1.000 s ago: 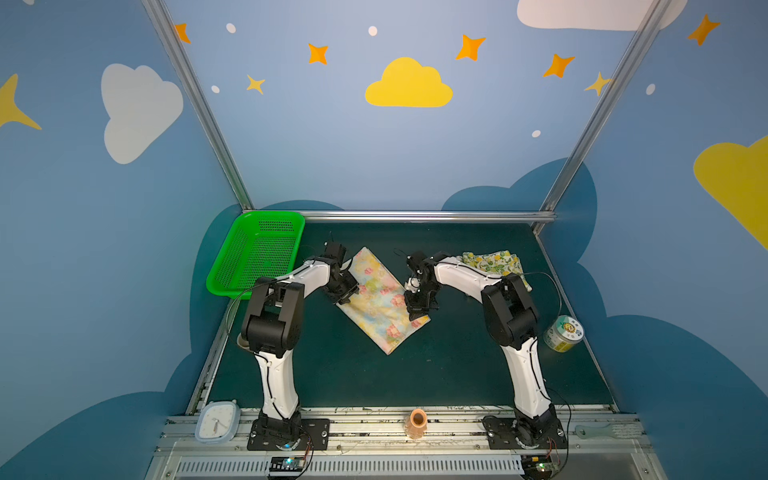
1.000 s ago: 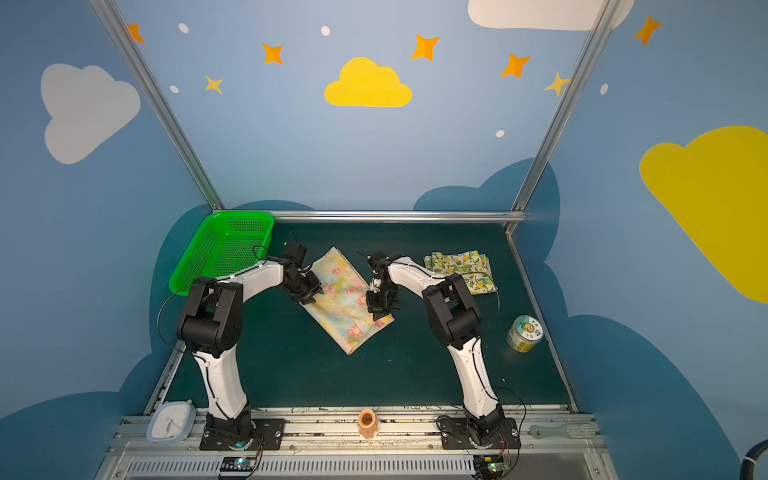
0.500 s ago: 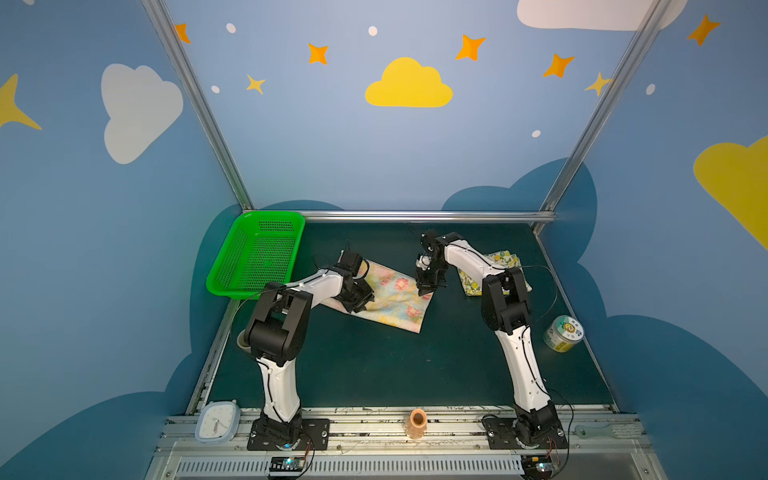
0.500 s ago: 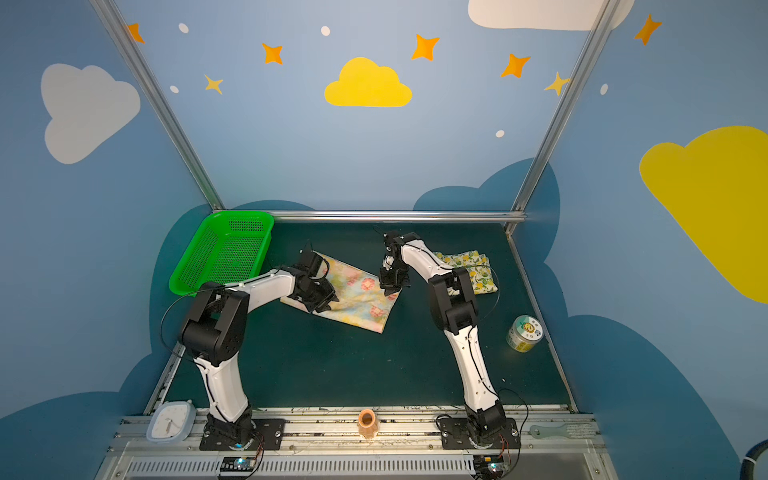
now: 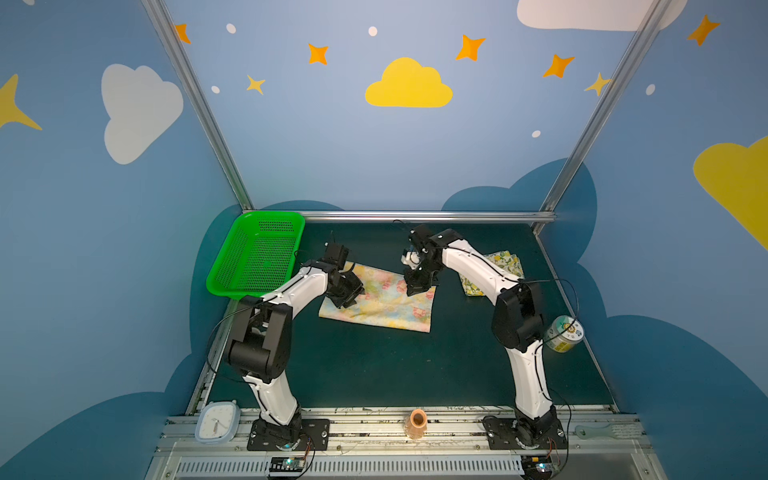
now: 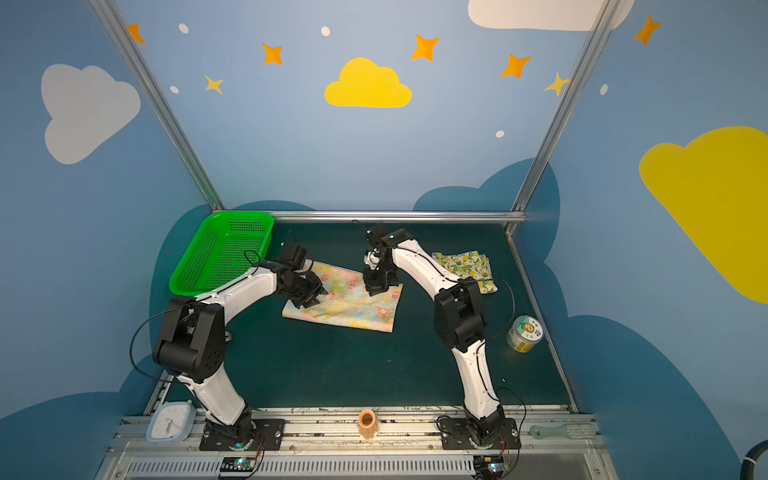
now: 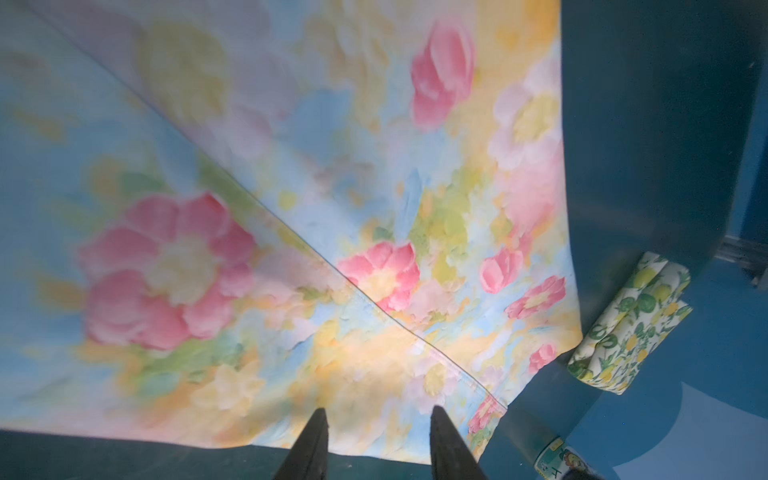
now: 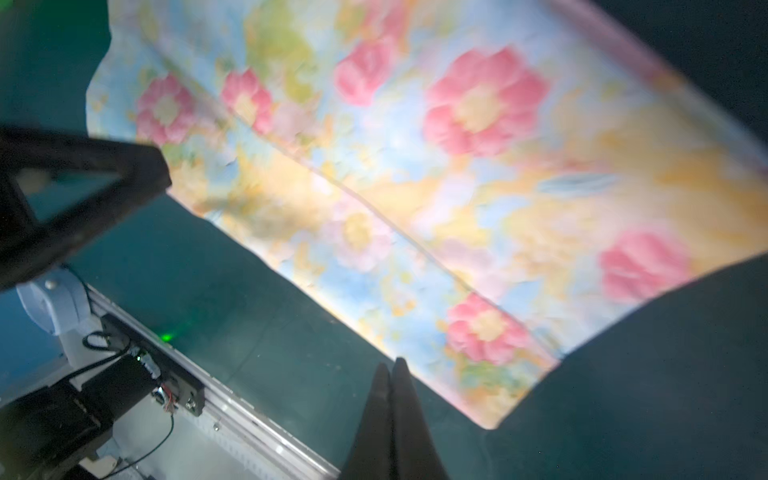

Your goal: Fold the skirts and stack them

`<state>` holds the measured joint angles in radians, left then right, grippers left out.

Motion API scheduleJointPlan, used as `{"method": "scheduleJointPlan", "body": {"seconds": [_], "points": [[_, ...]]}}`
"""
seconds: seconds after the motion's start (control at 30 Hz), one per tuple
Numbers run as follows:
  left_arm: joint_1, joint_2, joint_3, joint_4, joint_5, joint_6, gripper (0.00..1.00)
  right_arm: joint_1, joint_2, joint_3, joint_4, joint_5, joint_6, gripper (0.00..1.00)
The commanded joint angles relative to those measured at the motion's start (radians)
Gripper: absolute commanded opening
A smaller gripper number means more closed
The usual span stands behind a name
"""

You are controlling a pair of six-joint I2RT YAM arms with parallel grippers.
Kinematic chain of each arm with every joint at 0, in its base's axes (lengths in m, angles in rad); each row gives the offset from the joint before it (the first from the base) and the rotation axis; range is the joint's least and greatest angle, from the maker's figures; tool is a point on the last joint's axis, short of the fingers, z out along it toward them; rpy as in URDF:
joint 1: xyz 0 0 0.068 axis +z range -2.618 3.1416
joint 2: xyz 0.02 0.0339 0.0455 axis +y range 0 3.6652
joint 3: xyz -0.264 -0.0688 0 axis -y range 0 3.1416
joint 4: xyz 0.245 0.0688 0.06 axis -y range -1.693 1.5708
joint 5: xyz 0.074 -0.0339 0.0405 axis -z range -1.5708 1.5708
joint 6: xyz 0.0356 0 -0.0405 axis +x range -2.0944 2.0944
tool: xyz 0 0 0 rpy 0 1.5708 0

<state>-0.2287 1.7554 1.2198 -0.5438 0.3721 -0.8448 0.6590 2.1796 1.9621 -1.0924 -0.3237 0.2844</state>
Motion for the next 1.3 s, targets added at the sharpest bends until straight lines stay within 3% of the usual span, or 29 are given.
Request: {"method": "scheduleJointPlan", "body": {"seconds": [0.0,0.5,0.83,1.03,1.27], "points": [[0.045,-0.022,-0.038,-0.054,-0.017,0.060,0.41,0.016,0.029,-0.059,0.023,-0.047,0.038,0.00],[0.108,-0.059,-0.264,0.021,-0.069,0.070,0.40,0.008,0.066,-0.226,0.091,-0.054,0.023,0.00],[0.107,-0.178,-0.392,0.020,-0.077,0.027,0.40,0.011,0.061,-0.319,0.089,-0.038,-0.085,0.00],[0.091,-0.272,-0.316,-0.031,-0.047,0.049,0.42,0.000,0.036,-0.332,0.094,-0.045,-0.100,0.00],[0.046,-0.216,-0.135,-0.060,-0.013,0.094,0.43,-0.064,-0.018,-0.264,0.104,-0.129,-0.062,0.00]]}}
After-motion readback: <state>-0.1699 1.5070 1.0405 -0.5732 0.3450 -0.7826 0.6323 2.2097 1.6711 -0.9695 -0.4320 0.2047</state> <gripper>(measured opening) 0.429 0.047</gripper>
